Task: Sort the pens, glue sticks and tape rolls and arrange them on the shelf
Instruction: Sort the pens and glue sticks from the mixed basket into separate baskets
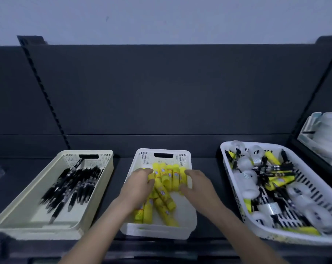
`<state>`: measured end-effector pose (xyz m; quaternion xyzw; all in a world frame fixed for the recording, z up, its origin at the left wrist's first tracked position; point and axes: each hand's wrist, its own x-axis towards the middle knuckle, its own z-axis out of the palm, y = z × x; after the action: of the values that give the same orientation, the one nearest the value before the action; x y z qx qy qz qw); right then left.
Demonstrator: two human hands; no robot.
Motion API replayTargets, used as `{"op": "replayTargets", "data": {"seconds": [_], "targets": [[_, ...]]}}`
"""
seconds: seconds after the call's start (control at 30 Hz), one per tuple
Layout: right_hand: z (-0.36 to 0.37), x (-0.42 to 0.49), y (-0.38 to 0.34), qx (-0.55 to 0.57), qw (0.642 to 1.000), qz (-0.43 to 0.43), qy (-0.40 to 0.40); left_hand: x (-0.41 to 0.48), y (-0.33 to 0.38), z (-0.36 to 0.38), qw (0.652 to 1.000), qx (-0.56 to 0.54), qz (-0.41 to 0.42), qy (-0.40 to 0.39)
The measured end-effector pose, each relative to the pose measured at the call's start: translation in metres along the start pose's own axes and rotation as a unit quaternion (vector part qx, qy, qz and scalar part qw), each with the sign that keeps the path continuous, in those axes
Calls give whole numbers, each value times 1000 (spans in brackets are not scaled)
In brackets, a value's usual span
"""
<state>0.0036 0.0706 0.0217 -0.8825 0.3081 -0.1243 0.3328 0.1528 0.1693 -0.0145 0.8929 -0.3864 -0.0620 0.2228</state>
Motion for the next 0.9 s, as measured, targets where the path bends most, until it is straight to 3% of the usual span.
{"op": "replayTargets", "data": {"seconds": [0.23, 0.43, 0.7, 0.9], "targets": [[-63, -9, 70, -189, 978, 20, 89, 5, 78, 6, 994, -44, 105, -4], [-110, -25, 139, -204, 974, 64, 81, 14, 158, 37, 987, -27, 157, -29], [-182, -30, 227, -181, 977, 111, 24, 26, 244, 93, 989, 1, 133, -66], [-198, -3, 259, -175, 983, 52, -1, 42, 263, 113, 994, 37, 88, -43]]}}
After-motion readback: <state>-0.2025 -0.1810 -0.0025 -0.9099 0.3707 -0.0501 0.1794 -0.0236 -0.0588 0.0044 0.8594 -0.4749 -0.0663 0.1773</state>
